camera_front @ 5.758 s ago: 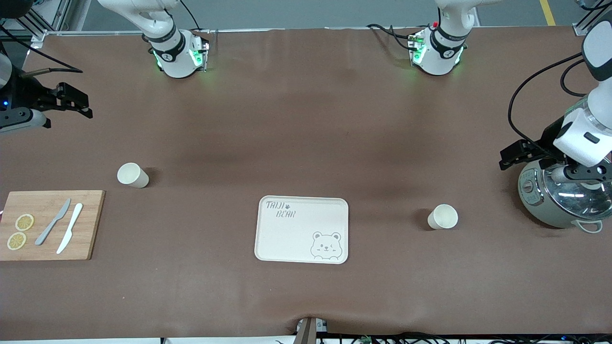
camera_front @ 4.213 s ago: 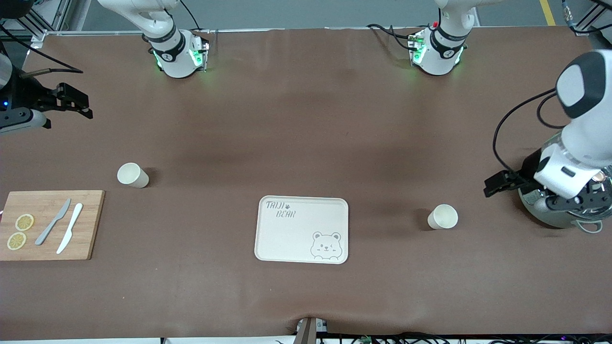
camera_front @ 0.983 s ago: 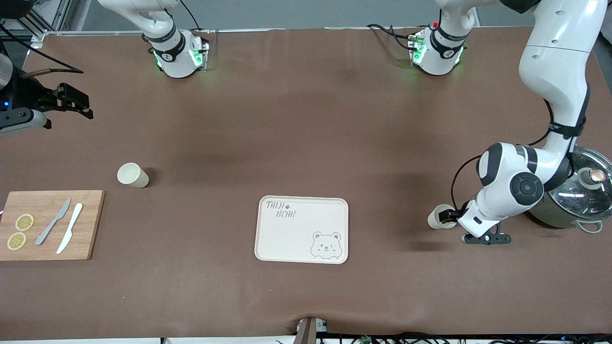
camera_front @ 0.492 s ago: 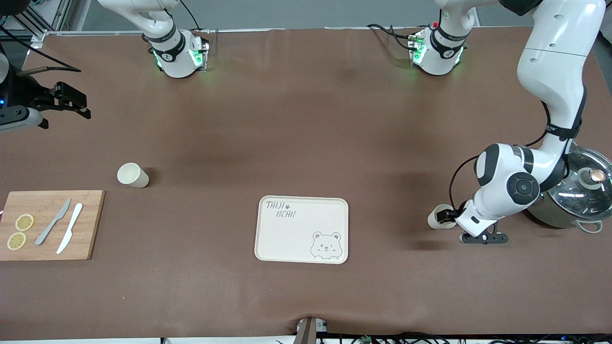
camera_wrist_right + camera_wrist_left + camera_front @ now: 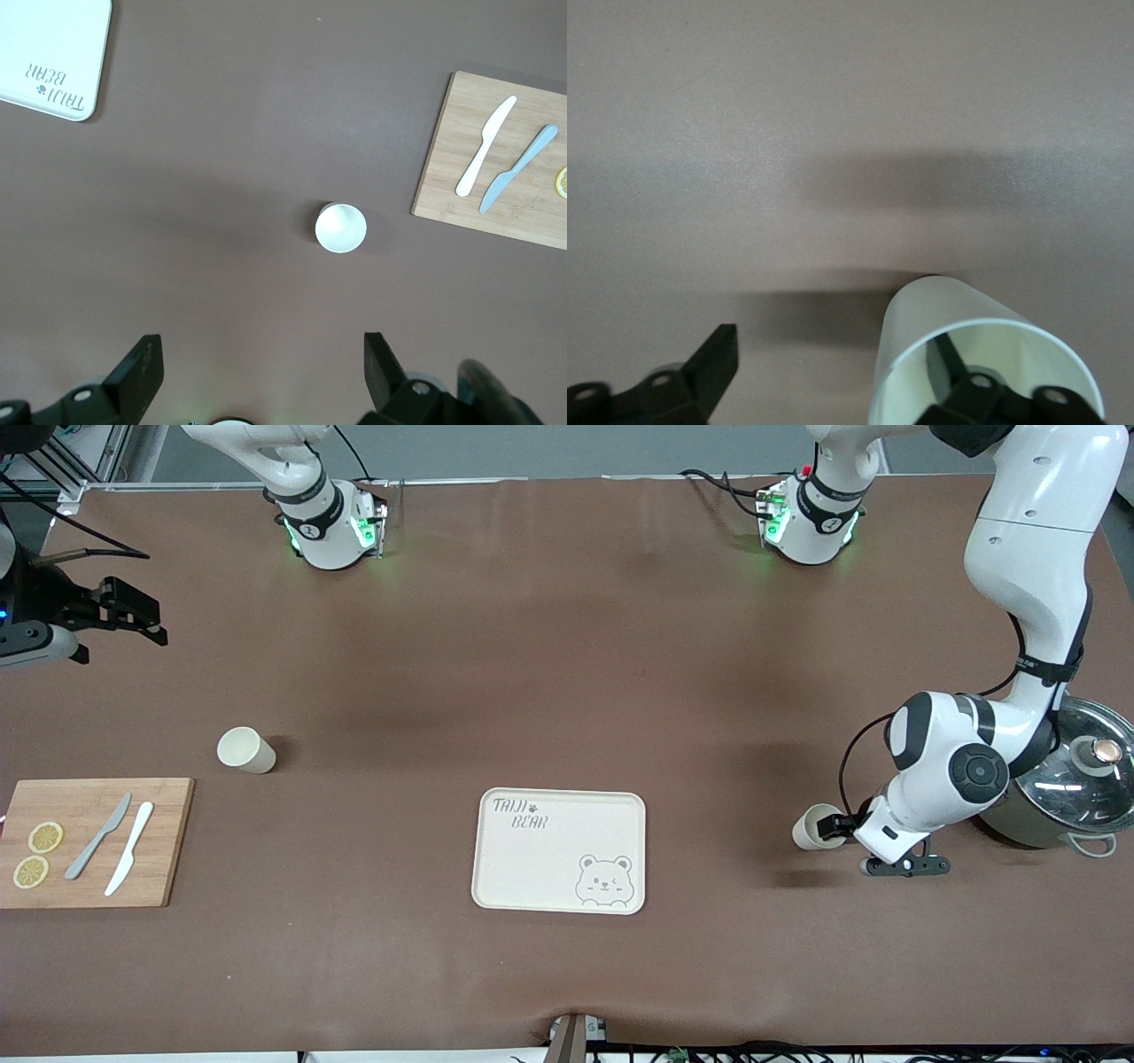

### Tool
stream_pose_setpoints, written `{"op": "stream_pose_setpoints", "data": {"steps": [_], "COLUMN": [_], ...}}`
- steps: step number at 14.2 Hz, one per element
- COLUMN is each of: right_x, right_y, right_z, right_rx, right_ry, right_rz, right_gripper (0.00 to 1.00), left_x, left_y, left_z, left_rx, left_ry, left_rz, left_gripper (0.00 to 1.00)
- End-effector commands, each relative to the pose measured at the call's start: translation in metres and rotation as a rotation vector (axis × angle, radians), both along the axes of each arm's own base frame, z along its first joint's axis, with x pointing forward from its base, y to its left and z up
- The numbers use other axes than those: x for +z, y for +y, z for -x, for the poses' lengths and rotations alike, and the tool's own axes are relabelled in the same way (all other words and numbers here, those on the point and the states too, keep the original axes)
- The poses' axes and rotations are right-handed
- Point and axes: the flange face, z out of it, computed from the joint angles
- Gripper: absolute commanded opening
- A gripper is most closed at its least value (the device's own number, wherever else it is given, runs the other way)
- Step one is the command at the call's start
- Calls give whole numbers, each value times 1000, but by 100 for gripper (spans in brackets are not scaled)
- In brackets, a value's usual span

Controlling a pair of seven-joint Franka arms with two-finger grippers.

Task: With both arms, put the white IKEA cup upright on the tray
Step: 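Lower the left gripper around the cup rim and close it, then carry the cup with the left gripper onto the bear tray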

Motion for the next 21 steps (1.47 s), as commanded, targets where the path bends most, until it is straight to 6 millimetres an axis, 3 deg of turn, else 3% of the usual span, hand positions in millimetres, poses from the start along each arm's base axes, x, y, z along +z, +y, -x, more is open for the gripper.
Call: {"op": "stream_pose_setpoints", "data": {"steps": [1, 4, 5, 8, 11, 15, 17, 19, 21], "right_x": [4, 4, 4, 5, 5, 3, 3, 3, 3], "right_y": [3, 4, 4, 3, 1, 1, 0, 0, 1], "right_z": [-1, -1, -1, -1, -1, -1, -1, -1, -1], "right_rx": [-5, -2, -4, -7, -10, -12, -12, -12, -9], "right_ry": [-2, -4, -4, -6, -6, -1, -1, -1, 1], "right_rz": [1, 3, 3, 3, 3, 1, 1, 1, 3], "right_gripper": [100, 100, 100, 100, 100, 100, 100, 100, 100], "left_x": [7, 9, 9, 9, 9, 14, 26, 45, 75], "left_y": [-4, -4, -5, -5, -8, -11, -13, -14, -27], "left_z": [1, 1, 1, 1, 1, 1, -1, -3, -6], "left_rx": [-1, 1, 0, 6, 12, 22, 16, 16, 13], "left_ry": [-19, -17, -17, -17, -17, -22, -41, -58, -48], "left_rz": [-19, -20, -20, -20, -18, -17, -19, -25, -21], "left_gripper": [66, 41, 39, 16, 2, 0, 0, 0, 0]}}
